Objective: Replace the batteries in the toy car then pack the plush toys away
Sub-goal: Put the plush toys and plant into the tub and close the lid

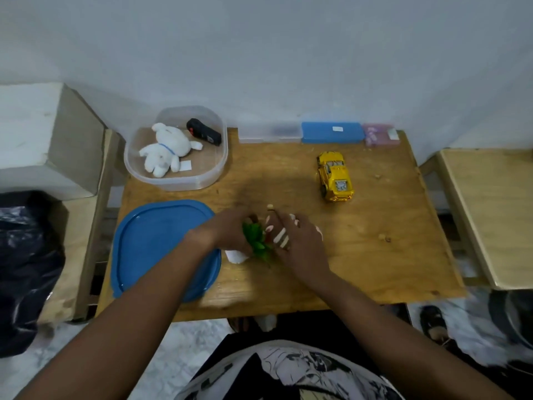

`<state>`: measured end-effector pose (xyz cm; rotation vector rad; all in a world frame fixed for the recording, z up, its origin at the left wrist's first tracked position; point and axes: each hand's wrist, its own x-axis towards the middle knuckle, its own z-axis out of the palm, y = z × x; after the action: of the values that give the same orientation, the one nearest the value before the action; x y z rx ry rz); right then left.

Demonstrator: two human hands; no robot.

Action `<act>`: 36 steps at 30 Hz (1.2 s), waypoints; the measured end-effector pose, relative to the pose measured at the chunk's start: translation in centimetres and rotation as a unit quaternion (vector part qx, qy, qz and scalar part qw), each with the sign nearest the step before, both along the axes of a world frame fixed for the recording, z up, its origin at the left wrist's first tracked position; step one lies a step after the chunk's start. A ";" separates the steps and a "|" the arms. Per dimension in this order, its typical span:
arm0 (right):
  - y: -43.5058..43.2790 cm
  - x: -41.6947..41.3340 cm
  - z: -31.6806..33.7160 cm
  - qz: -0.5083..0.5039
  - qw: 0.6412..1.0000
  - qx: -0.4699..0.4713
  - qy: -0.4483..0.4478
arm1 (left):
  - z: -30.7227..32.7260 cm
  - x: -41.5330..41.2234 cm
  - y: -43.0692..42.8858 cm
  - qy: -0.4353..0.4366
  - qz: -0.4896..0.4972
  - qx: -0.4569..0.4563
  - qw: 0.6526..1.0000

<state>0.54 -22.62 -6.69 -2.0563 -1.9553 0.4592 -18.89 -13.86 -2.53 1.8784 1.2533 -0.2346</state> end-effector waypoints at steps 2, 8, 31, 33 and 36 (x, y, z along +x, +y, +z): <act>-0.4 -0.5 -0.5 0.005 0.999 0.027 -0.035 | -0.5 -0.3 -0.6 0.004 0.002 0.008 1.000; -0.5 2.2 -1.1 0.107 0.993 0.042 -0.013 | -0.6 -1.2 -0.5 -0.019 0.036 0.013 0.999; 25.6 -15.6 6.9 0.047 0.980 0.015 0.195 | 2.2 -11.9 12.4 -0.067 0.376 0.177 0.907; 26.0 -15.8 4.8 0.094 0.987 -0.072 0.104 | 1.2 -12.1 12.5 -0.054 0.342 0.185 0.920; 27.0 -16.2 4.0 0.086 0.985 -0.134 0.073 | 0.2 -12.4 13.5 -0.040 0.308 0.192 0.931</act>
<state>-15.69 4.41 -2.65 -1.9420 -2.0850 0.9304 -31.33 -0.36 -2.34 1.6709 1.8548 0.4487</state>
